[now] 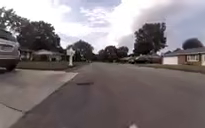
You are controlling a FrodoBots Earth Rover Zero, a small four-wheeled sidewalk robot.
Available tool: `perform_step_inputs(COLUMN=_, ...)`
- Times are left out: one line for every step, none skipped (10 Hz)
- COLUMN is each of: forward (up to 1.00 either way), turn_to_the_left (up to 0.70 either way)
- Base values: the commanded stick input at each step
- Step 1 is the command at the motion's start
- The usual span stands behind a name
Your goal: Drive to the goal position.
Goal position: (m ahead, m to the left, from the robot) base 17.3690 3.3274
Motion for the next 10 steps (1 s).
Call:
perform_step_inputs(forward=1.00, turn_to_the_left=0.02)
perform_step_inputs(forward=1.00, turn_to_the_left=0.02)
perform_step_inputs(forward=1.00, turn_to_the_left=0.02)
perform_step_inputs(forward=1.00, turn_to_the_left=0.02)
perform_step_inputs(forward=1.00, turn_to_the_left=0.02)
perform_step_inputs(forward=1.00, turn_to_the_left=0.02)
perform_step_inputs(forward=1.00, turn_to_the_left=0.02)
perform_step_inputs(forward=1.00, turn_to_the_left=0.02)
perform_step_inputs(forward=1.00, turn_to_the_left=0.02)
perform_step_inputs(forward=1.00, turn_to_the_left=0.02)
